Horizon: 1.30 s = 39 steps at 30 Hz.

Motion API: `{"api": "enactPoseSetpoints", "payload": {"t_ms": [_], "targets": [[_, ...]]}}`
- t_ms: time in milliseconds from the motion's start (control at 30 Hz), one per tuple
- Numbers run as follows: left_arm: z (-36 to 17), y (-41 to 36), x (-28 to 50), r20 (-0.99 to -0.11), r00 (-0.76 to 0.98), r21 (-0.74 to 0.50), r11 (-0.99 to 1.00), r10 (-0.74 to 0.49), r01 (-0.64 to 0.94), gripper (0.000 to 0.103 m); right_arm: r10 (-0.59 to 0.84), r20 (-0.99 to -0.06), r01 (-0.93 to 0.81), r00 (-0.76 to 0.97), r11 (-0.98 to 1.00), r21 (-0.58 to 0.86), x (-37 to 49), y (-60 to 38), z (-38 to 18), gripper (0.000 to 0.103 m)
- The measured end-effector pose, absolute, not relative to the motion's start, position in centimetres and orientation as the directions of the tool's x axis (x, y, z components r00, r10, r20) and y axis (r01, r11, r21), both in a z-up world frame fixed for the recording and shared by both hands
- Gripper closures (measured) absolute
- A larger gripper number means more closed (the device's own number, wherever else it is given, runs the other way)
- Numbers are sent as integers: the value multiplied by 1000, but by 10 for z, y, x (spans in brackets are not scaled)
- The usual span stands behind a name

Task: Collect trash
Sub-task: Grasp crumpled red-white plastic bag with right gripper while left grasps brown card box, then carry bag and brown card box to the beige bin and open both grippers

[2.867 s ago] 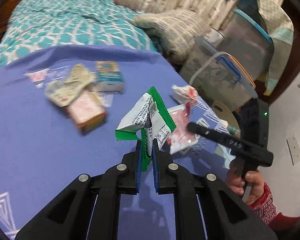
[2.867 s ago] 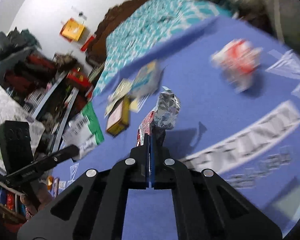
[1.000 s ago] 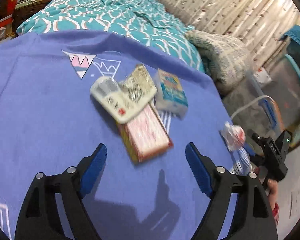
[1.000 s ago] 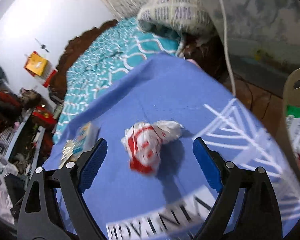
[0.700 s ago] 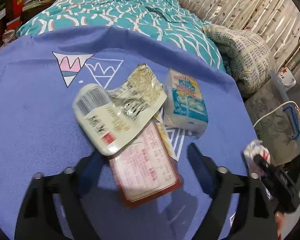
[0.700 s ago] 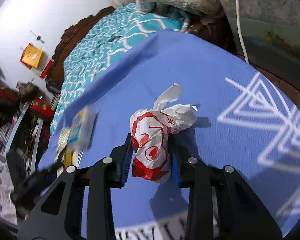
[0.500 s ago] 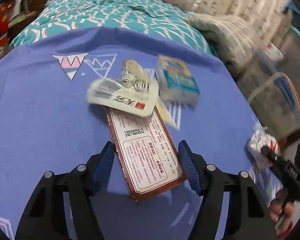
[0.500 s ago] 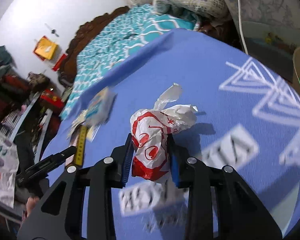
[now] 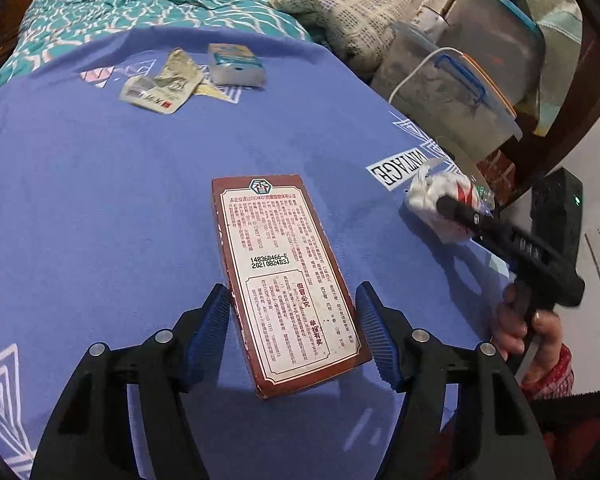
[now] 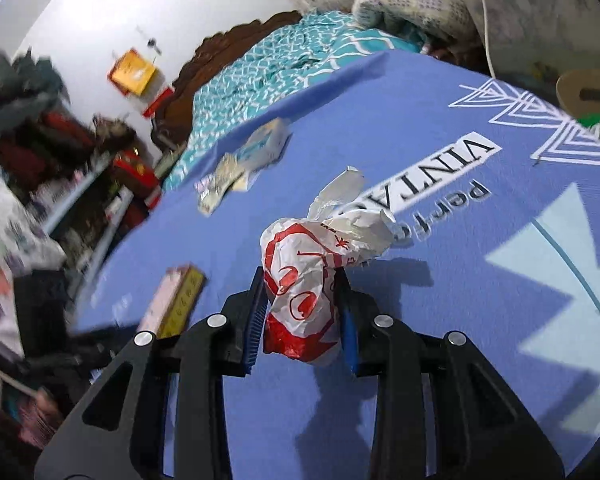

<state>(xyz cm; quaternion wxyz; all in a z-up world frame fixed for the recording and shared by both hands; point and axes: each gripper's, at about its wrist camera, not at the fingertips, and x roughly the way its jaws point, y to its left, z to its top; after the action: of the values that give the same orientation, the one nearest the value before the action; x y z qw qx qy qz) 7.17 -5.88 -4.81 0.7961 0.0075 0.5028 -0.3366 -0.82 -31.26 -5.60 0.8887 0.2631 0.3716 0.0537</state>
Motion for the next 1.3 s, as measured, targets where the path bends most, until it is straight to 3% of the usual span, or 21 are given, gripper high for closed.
{"api": "enactPoseSetpoints", "payload": {"t_ms": [67,100,133,200,400,467,500,533,667,867,1100,1300], "targets": [[-49,-70,72,-815,286,-293,784,-504,548,36,252,-657,126,711,873,472,-16,-314,-59,64],[-50,-76,72,-822,293,-274,790,-488,548,31,247,-655,133,714,871,473,-18,-316,-59,55],[-50,-81,73,-826,298,-262,795,-478,548,29,235,-651,148,722,867,477,-22,-320,-58,38],[-51,-89,74,-838,309,-230,805,-449,546,24,218,-636,157,740,864,479,-30,-325,-54,28],[-52,-92,67,-862,333,-150,821,-381,551,25,209,-635,119,744,893,433,-37,-321,-46,27],[-55,-92,64,-873,336,-121,824,-354,554,35,227,-636,101,738,894,436,-33,-318,-47,33],[-54,-93,62,-873,352,-89,820,-337,566,40,238,-640,95,731,893,440,-31,-316,-49,60],[-54,-94,60,-874,347,-89,814,-340,574,40,251,-644,91,723,889,449,-30,-315,-51,70],[-52,-101,64,-868,289,-167,786,-404,596,42,269,-606,87,749,866,493,-31,-323,-50,74],[-36,-152,76,-832,205,-269,698,-516,664,43,138,-559,188,818,854,486,-48,-380,-32,75],[-15,-287,85,-795,72,-302,495,-603,815,43,-97,-558,393,824,807,441,-72,-494,-24,75],[-16,-432,95,-800,-44,-321,364,-599,875,43,-230,-607,545,761,734,406,-71,-592,-33,75]]}}
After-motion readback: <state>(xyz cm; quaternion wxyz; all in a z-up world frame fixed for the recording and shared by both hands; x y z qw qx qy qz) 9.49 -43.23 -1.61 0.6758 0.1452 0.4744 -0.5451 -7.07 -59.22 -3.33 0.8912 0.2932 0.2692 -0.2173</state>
